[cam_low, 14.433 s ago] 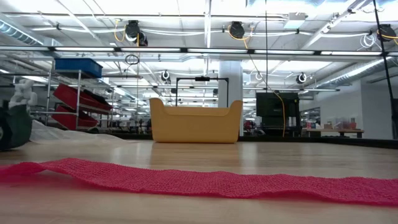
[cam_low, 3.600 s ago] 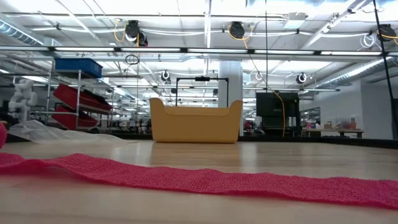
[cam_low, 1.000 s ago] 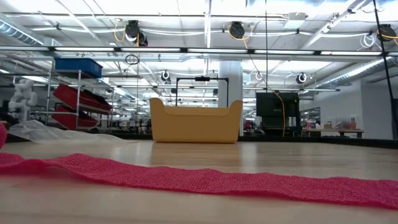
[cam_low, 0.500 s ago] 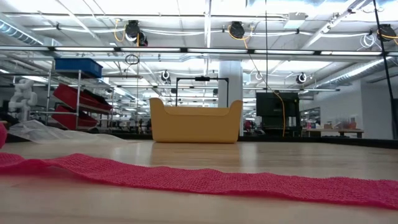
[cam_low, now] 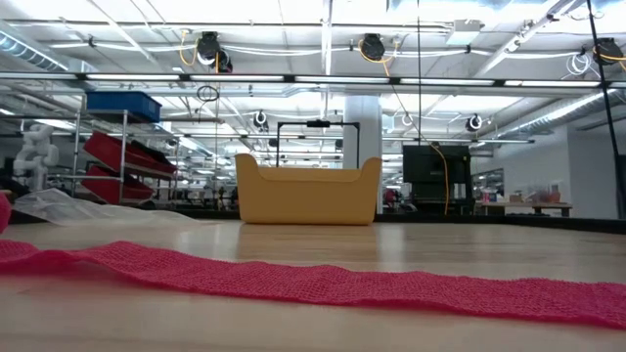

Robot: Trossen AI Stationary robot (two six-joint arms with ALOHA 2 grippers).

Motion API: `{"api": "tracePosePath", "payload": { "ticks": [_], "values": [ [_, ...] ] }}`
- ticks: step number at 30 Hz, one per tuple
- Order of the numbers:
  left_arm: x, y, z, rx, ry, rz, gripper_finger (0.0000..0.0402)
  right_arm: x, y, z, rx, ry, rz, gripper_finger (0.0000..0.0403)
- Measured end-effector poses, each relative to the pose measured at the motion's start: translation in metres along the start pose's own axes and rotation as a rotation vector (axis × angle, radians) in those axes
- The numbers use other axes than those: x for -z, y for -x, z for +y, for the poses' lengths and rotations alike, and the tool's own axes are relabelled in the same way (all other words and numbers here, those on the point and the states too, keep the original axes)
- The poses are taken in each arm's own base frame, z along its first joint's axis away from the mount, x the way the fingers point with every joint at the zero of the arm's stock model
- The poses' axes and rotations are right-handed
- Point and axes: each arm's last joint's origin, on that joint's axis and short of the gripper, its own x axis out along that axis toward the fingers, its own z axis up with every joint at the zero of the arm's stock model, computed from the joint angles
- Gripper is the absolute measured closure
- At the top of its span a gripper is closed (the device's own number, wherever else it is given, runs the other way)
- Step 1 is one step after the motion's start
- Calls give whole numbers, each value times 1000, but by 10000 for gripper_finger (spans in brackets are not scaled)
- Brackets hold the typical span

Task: Roll bandage
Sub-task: Roll the green bandage

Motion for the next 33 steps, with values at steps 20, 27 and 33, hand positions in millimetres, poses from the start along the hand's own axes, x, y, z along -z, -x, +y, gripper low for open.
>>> {"api": "tracePosePath", "payload": {
  "ticks": [20, 27, 33],
  "values": [
    [4, 0, 3, -108, -4, 131, 393, 0, 0, 0, -5, 27, -1, 378],
    [7, -5, 3, -119, -7, 150, 354, 0, 0, 0, -6, 30, 2, 378],
    [8, -9, 4, -130, -2, 163, 318, 1, 0, 1, -14, 34, 7, 378]
  ]
}}
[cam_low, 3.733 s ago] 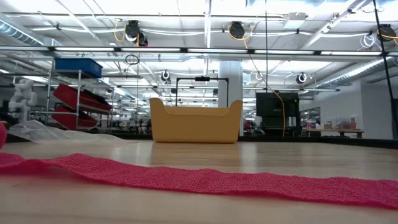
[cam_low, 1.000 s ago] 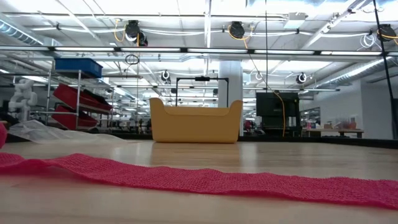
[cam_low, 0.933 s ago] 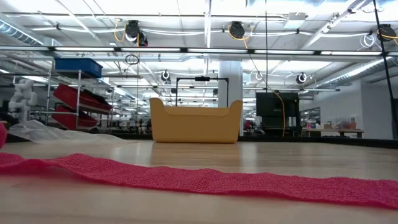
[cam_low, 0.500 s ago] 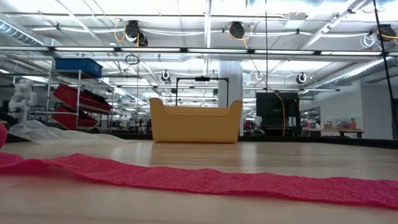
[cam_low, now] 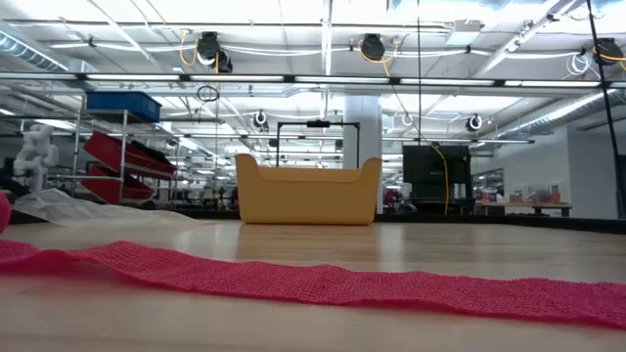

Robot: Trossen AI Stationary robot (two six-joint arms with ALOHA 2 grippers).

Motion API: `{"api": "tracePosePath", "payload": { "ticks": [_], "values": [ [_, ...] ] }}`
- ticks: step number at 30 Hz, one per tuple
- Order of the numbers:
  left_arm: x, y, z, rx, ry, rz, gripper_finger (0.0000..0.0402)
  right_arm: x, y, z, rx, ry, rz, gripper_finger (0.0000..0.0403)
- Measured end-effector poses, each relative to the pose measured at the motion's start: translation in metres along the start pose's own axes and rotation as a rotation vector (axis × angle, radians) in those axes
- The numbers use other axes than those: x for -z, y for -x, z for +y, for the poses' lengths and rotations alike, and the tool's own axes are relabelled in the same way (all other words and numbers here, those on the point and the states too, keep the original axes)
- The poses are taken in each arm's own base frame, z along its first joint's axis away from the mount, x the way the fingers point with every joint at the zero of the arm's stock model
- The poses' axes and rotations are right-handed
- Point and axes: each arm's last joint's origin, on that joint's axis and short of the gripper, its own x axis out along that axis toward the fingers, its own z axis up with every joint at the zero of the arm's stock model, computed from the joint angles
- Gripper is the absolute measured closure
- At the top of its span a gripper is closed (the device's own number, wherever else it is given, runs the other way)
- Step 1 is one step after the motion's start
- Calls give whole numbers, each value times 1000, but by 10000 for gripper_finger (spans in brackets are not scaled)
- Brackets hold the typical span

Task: Roll bandage
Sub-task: Roll the green bandage

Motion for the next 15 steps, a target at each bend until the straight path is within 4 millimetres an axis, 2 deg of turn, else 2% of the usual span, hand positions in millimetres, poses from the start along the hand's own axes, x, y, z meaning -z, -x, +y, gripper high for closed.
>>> {"api": "tracePosePath", "payload": {
  "ticks": [15],
  "values": [
    [3, 1, 0, -56, -12, 64, 315, 0, 0, 1, -16, 2, -3, 378]
  ]
}}
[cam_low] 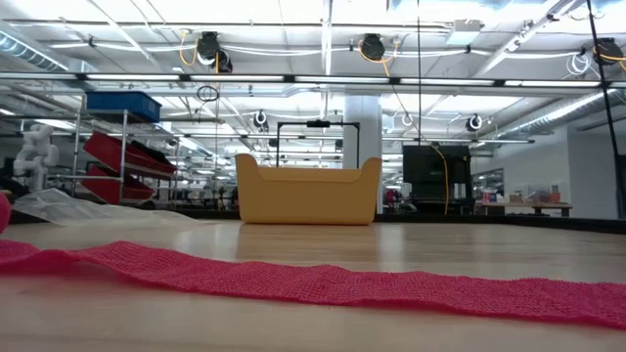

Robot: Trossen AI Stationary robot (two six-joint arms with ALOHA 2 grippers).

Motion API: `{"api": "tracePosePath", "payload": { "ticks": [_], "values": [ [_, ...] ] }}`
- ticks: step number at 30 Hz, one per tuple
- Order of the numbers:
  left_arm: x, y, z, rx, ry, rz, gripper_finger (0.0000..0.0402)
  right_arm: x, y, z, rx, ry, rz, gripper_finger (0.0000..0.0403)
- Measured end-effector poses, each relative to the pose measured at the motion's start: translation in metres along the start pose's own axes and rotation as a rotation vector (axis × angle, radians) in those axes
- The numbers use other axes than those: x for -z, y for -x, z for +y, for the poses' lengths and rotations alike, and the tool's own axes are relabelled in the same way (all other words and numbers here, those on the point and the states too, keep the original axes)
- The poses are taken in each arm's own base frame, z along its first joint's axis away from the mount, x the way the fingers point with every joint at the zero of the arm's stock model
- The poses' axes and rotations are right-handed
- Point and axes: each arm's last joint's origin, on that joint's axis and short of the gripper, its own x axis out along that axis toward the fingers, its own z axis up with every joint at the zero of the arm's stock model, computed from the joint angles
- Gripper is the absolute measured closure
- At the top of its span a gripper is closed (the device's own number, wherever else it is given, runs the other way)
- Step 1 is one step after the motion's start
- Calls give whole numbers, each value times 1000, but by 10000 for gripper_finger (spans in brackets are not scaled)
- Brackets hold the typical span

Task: Roll bandage
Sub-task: Roll the green bandage

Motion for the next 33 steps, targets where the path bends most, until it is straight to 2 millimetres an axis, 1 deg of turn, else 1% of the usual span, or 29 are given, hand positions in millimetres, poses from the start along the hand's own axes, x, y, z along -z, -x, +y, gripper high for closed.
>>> {"api": "tracePosePath", "payload": {
  "ticks": [11, 14, 17, 19, 22, 28, 31, 33],
  "values": [
    [-1, 13, 0, 14, 10, -19, 314, 0, 0, 1, 4, 5, 4, 378],
    [-5, 21, 5, 28, 35, -37, 314, 0, 0, 1, 3, 5, 4, 378],
    [-10, 29, 8, 91, 82, -109, 314, 0, 0, 0, 6, 6, 6, 378],
    [-12, 30, 8, 147, 106, -176, 314, 0, 0, 0, 8, 6, 7, 378],
    [-14, 22, 6, 209, 143, -234, 314, 1, 0, 0, 7, 6, 8, 378],
    [-9, -6, -1, 242, 142, -213, 314, 1, 0, 0, 8, 3, 8, 378],
    [-8, -14, -2, 264, 156, -218, 314, 1, 0, 0, 8, 3, 8, 378],
    [-8, -15, -1, 247, 163, -202, 314, 1, 0, 0, 7, 5, 12, 378]
  ]
}}
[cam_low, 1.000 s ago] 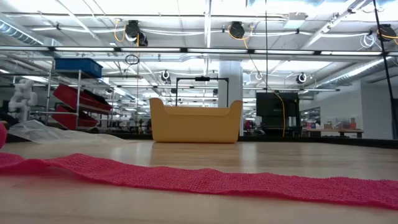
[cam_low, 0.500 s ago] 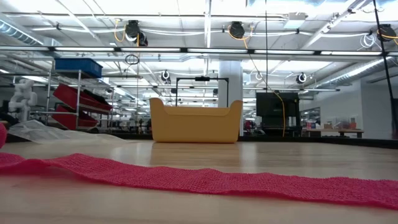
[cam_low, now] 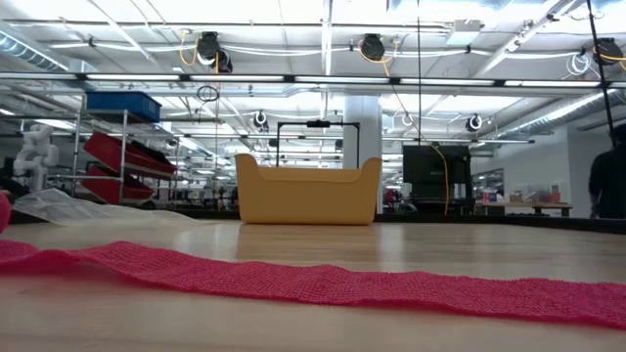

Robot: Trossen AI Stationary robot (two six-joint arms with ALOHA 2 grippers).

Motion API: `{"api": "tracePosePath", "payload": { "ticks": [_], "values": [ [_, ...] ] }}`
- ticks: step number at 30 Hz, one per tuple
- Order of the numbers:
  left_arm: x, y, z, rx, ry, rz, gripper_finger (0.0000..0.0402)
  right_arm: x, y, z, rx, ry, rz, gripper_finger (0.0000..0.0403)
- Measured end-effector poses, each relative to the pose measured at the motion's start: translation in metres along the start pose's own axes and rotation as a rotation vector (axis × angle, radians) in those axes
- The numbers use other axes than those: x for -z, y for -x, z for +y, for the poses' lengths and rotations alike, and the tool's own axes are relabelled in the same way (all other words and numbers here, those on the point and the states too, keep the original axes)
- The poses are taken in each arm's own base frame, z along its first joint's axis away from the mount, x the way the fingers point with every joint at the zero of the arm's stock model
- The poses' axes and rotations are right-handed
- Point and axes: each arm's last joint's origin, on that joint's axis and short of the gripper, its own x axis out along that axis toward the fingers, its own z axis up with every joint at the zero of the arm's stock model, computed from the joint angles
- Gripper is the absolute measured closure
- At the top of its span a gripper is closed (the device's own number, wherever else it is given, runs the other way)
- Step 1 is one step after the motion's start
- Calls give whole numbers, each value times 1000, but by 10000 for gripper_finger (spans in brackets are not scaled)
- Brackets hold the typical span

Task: Roll bandage
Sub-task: Roll the green bandage

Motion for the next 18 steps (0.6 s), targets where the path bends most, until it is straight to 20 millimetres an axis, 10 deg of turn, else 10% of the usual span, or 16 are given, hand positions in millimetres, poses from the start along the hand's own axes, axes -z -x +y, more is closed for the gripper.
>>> {"api": "tracePosePath", "payload": {
  "ticks": [18],
  "values": [
    [-5, 21, -1, -101, 28, 48, 314, 2, 0, 1, -4, 12, 13, 378]
  ]
}}
